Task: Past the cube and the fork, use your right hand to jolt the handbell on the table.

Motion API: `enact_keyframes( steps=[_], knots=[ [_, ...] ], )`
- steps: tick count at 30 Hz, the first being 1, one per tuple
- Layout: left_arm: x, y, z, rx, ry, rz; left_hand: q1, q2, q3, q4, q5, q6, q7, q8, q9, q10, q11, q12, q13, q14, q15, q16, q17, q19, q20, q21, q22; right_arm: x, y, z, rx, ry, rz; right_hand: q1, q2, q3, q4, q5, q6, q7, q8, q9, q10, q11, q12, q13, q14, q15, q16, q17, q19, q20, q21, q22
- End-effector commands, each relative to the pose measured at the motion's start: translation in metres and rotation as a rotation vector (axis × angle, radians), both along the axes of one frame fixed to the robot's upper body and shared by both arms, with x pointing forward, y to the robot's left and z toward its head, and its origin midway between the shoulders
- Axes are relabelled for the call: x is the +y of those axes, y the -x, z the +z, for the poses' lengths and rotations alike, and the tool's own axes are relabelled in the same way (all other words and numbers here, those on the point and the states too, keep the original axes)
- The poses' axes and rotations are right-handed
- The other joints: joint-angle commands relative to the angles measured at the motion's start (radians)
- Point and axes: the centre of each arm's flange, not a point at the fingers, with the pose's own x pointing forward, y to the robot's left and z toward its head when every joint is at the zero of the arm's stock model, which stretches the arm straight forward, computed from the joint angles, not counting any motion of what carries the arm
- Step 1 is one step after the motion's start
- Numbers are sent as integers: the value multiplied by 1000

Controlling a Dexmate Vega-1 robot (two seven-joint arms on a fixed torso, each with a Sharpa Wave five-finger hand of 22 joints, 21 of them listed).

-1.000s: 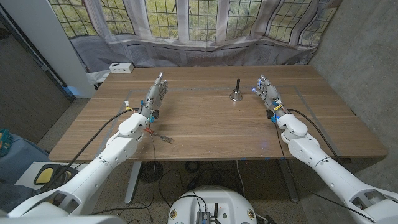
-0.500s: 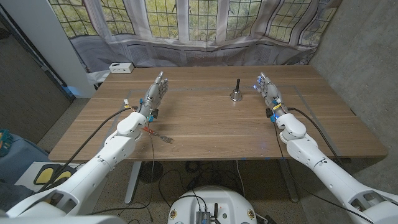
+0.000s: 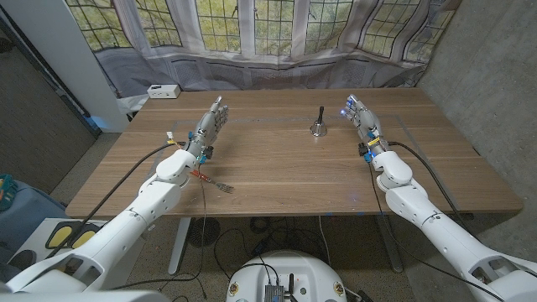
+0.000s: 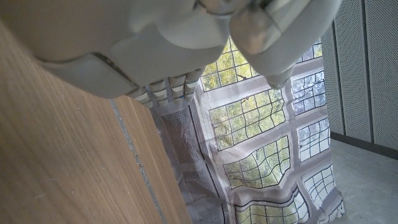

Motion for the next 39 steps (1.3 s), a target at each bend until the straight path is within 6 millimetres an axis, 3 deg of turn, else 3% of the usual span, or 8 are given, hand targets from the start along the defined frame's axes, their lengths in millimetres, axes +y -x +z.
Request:
enact_keyframes(
  steps=[1,3,13,19,27,39],
  knots=[
    [-5,1,6,-12,-20,32,18,2,4,-8,-1,7,2,1,3,10,3,5,3,11,1,1,3,0,7,3,3,1,1,12,-33,20,8,17,2,8,1,-2,30,-1,12,6,37,5,12,5,16,-2,9,8,-3,1,-4,2],
    [-7,3,8,-17,-30,46,19,3,5,-9,-1,9,3,1,3,11,3,5,3,12,1,1,3,-1,10,3,3,0,1,13,-45,18,6,25,2,10,1,-2,47,-6,11,6,55,5,11,5,18,-5,8,12,-68,-12,-32,1],
    [-27,8,9,-20,-79,81,23,5,7,-12,-3,14,3,0,3,15,3,4,3,18,-1,1,3,-2,12,1,3,-11,4,19,-79,40,31,30,-2,9,3,-3,83,-9,12,6,62,0,1,6,-52,-1,-28,10,-160,-36,-53,0],
    [-32,10,9,-25,-100,49,25,6,7,-13,-4,16,4,-1,3,18,4,4,3,18,0,0,3,-3,13,0,3,-10,7,19,-85,45,5,31,-2,9,4,-3,91,-9,12,6,58,0,-3,6,-67,-6,-36,9,-165,-41,-50,0],
    [-23,21,14,-43,-99,21,28,8,8,-16,-6,17,3,-3,3,19,2,2,3,20,0,-2,3,-4,16,-1,3,-7,11,25,-101,87,-52,39,-1,12,1,-2,88,-8,7,6,36,-7,-15,6,-75,-7,-44,6,-162,-40,-44,-1],
    [-17,28,21,-86,-82,1,32,9,10,-19,-8,22,2,-5,3,26,2,1,3,27,0,-2,3,-2,19,-1,3,1,18,46,-173,199,-171,94,1,34,-16,3,72,-16,-7,6,21,-9,-30,3,-63,-15,-51,-4,-86,-27,-14,0]
  ],
)
